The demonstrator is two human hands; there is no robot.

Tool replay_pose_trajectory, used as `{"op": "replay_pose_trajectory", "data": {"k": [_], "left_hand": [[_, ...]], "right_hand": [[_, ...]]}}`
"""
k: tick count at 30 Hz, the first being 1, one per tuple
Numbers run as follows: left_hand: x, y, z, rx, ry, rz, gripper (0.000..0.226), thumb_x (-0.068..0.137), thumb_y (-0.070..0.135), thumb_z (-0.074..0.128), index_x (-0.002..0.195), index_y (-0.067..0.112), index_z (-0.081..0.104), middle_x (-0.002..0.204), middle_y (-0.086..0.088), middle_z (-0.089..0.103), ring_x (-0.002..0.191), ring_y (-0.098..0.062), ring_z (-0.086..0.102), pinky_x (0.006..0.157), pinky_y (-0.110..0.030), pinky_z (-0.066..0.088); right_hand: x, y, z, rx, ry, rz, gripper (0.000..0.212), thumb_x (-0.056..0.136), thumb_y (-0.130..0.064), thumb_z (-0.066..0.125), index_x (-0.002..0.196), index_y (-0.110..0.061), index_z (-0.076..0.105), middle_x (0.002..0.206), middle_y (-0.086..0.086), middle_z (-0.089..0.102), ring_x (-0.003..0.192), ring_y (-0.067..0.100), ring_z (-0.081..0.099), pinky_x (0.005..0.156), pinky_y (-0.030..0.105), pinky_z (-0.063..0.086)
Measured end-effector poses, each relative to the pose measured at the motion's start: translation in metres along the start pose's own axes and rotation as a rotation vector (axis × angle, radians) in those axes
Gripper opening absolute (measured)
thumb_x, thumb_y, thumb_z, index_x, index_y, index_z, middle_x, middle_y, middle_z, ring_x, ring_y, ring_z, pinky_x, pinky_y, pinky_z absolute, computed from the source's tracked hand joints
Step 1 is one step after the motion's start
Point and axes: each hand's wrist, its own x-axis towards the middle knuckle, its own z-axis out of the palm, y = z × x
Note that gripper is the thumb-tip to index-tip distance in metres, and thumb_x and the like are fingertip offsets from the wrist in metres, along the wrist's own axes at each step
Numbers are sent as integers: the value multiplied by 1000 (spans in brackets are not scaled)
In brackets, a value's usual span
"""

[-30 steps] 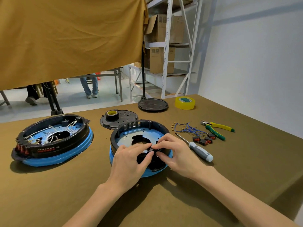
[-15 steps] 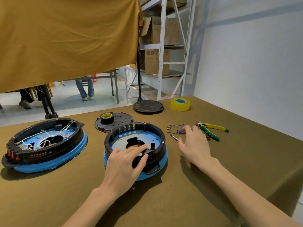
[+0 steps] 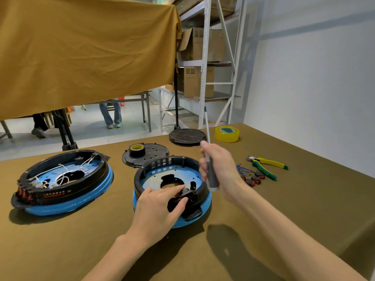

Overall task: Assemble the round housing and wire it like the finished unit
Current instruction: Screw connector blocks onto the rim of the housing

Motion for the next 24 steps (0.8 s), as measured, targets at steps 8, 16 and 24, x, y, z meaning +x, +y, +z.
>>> {"op": "replay_pose_trajectory", "data": {"k": [8,16,24], "left_hand": [[-1,-2,4,-29,42,45,42,95,52,54,126,31,70,106,16,77,68,17,44,61,-16,37],[-1,-4,6,-41,38,86,37,95,45,56,121,28,74,108,12,78,87,0,68,70,-11,27],[-1,-6,6,-24,24,92,35,94,44,57,118,26,76,107,11,78,92,-2,70,74,-10,28]], "right_hand": [[9,18,56,-49,98,-141,48,103,-34,60,64,-8,46,54,9,40,48,25,35,49,38,33],[14,26,47,-13,136,-69,49,103,-36,59,63,-14,43,51,7,40,39,19,36,42,30,33],[17,30,50,6,166,-103,45,105,-36,56,70,-9,47,54,14,39,41,23,34,41,30,33]]}}
